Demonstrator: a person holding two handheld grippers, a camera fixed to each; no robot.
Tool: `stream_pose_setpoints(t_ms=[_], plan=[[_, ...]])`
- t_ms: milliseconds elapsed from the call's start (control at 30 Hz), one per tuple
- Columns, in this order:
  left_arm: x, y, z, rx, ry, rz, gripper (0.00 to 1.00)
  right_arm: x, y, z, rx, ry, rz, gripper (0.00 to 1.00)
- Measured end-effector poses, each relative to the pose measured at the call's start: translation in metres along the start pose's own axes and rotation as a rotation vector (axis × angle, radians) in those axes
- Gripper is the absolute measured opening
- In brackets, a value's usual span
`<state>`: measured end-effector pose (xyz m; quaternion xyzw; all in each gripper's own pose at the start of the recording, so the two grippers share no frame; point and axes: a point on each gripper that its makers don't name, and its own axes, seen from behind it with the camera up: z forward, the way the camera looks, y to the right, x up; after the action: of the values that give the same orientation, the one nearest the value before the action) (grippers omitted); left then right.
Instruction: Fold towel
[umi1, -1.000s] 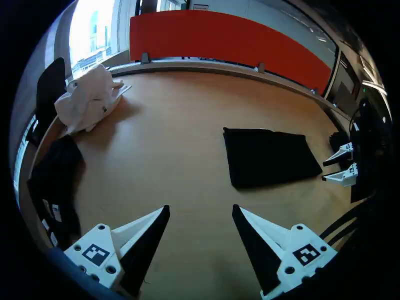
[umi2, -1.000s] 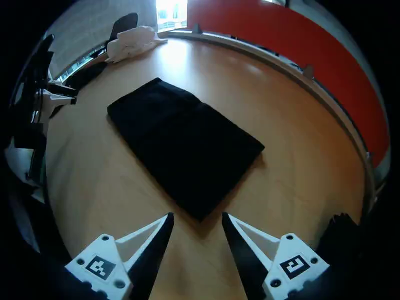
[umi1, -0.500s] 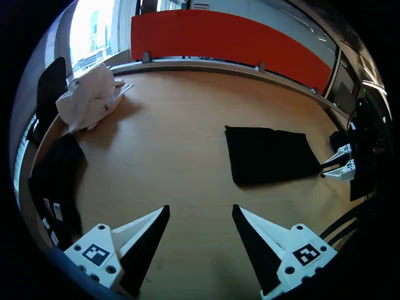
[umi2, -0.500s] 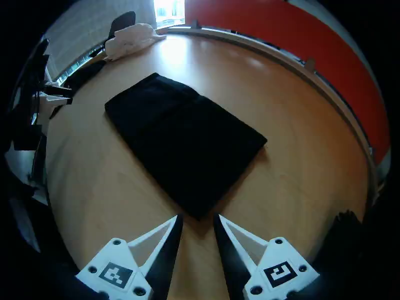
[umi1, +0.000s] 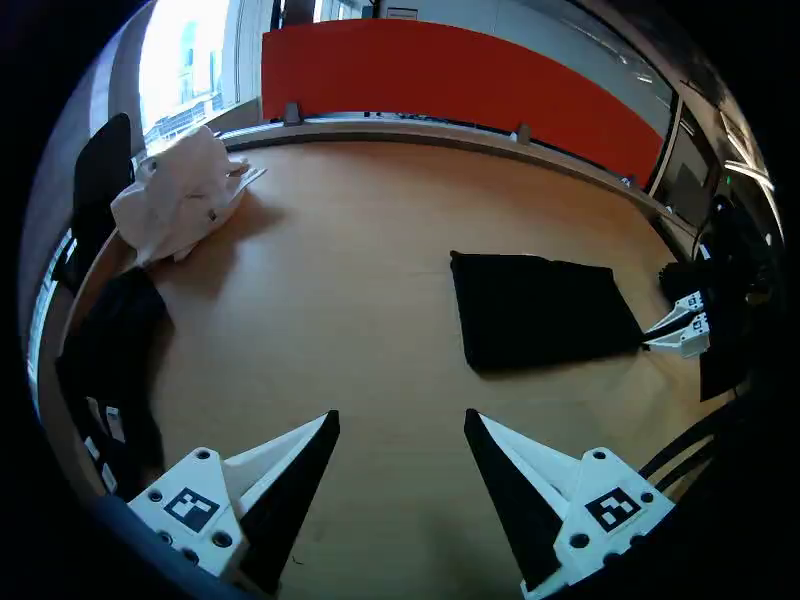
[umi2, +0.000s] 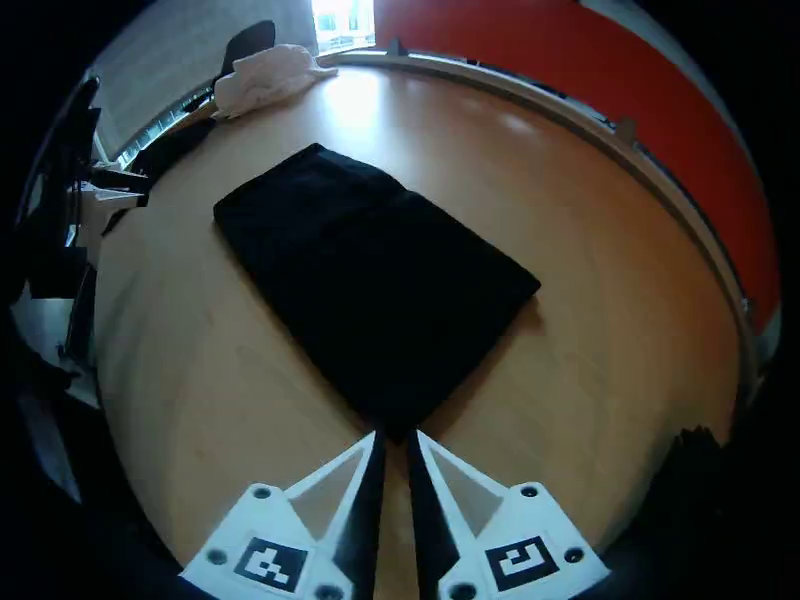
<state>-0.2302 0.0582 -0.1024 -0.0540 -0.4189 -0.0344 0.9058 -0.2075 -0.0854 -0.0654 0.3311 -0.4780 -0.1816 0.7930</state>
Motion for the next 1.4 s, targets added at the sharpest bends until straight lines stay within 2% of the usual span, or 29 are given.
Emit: stream_pose_setpoints(t_ms=[300, 700, 1400], plan=[[0.001, -0.002, 0.0, 0.003, 0.0, 0.003, 0.93, 0.009, 0.002, -0.007, -0.01, 0.033, 0.03, 0.06], [0.007, -0.001, 0.002, 0.0, 0.005, 0.006, 0.93, 0.048, 0.014, -0.032, -0.051, 0.143, 0.056, 0.06], [0.02, 0.004, 0.002, -0.009, 0.023, 0.012, 0.93, 0.102, 0.036, -0.094, -0.14, 0.285, -0.01, 0.06]])
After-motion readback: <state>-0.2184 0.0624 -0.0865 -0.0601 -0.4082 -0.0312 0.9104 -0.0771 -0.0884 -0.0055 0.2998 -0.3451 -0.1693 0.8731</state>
